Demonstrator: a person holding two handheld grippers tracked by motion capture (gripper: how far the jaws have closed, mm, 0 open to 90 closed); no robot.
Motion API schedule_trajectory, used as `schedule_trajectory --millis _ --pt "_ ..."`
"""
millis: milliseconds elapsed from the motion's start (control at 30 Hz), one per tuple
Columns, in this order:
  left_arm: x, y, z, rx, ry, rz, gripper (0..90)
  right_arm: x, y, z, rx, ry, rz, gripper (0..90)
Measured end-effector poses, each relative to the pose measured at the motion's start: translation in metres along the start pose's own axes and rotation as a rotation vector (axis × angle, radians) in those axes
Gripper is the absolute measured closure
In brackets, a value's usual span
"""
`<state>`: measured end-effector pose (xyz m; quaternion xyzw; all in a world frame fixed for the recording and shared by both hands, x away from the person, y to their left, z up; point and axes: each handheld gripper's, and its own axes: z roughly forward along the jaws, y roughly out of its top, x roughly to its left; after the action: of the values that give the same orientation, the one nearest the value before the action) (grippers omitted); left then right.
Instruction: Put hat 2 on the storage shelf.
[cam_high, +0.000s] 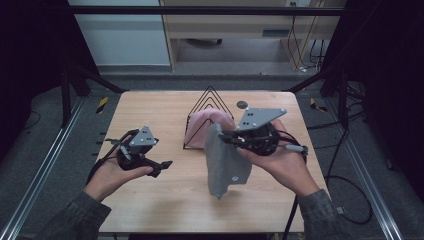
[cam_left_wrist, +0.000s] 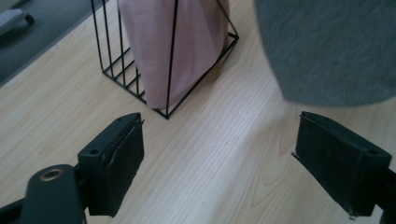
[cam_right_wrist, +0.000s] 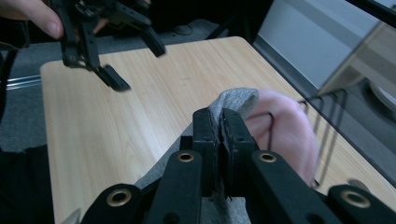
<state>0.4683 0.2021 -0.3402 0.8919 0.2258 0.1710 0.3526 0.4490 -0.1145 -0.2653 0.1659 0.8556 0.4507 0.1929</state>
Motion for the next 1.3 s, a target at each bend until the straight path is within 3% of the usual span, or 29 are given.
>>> schedule_trajectory --millis 167,333,800,967,1000,1067,1100,1133,1167,1233,1300 --pt "-0.004 0.012 0.001 -0.006 -0.029 0.039 16.7 0.012 0.014 0.016 0.004 0.041 -0.037 86.0" --pt "-0.002 0.014 0.002 -0.018 -0.062 0.043 17.5 0.02 0.023 0.026 0.015 0.069 -0.06 86.0" --pt "-0.005 0.018 0.01 -0.027 -0.108 0.07 15.6 0.032 0.03 0.038 0.033 0.106 -0.085 86.0" --pt "-0.004 0.018 0.015 -0.03 -0.134 0.07 14.7 0.035 0.03 0.04 0.031 0.112 -0.093 86.0" --pt "-0.004 0.018 0.021 -0.029 -0.155 0.077 15.3 0.035 0.03 0.04 0.031 0.114 -0.094 86.0" --pt "-0.003 0.019 0.024 -0.024 -0.148 0.099 30.1 0.035 0.029 0.041 0.035 0.115 -0.093 86.0" --pt "-0.003 0.018 0.025 -0.026 -0.134 0.108 41.2 0.035 0.028 0.041 0.037 0.114 -0.091 86.0" --pt "-0.003 0.018 0.026 -0.022 -0.149 0.123 55.0 0.034 0.027 0.041 0.039 0.113 -0.084 86.0" --pt "-0.004 0.018 0.028 -0.012 -0.147 0.142 62.7 0.032 0.025 0.041 0.038 0.109 -0.08 86.0" --pt "-0.007 0.019 0.032 -0.01 -0.153 0.148 75.7 0.029 0.02 0.041 0.037 0.107 -0.069 86.0" --pt "-0.01 0.021 0.037 -0.013 -0.161 0.129 82.4 0.026 0.015 0.04 0.041 0.103 -0.056 86.0"
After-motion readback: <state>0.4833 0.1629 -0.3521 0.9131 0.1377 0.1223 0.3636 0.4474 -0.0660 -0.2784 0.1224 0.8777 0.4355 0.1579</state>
